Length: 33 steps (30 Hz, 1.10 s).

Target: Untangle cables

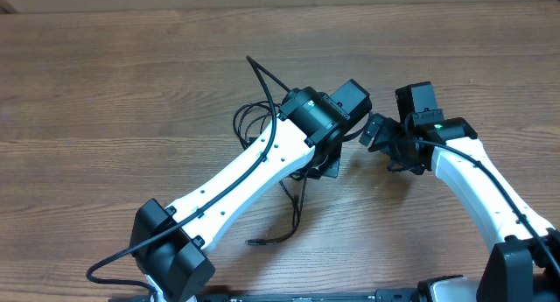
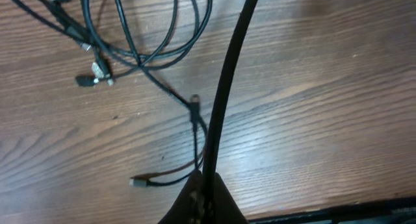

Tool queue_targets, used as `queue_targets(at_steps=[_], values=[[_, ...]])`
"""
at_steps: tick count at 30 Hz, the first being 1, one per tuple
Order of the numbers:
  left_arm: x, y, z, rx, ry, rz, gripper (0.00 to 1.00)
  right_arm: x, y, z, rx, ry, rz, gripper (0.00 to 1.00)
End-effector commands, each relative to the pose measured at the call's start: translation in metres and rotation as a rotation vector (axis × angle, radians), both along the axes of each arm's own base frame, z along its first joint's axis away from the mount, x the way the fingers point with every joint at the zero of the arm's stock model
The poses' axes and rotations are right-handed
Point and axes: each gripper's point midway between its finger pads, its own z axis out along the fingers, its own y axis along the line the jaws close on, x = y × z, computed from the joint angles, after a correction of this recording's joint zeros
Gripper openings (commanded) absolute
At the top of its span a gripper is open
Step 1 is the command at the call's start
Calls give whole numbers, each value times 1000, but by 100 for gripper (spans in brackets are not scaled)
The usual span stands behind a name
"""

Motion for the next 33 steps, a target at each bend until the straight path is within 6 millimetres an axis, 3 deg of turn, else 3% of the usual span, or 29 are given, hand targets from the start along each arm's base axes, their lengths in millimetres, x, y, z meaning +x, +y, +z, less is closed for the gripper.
queue_targets(at_steps=[1,9,15,20,25,29,33], values=[[3,-1,-6,15,-11,0,4,2,-2,-1,-5,-1,-8,100],[34,0,21,-37,-110,-84,4,2,-2,-1,-5,-1,-8,100],[75,11,70,-121,-273,-58,4,2,-2,-1,-5,-1,-8,100],[117,23,141,-255,-480,4,4,2,-2,-1,-5,-1,-8,100],[142,20,221,-444,-684,-14,4,2,-2,-1,-5,-1,-8,100],[154,18,296,-580,-901,-60,4,2,-2,-1,-4,-1,-9,100],[148,23,360,-647,-1090,-93,4,2,-2,-1,-4,-1,-8,100]])
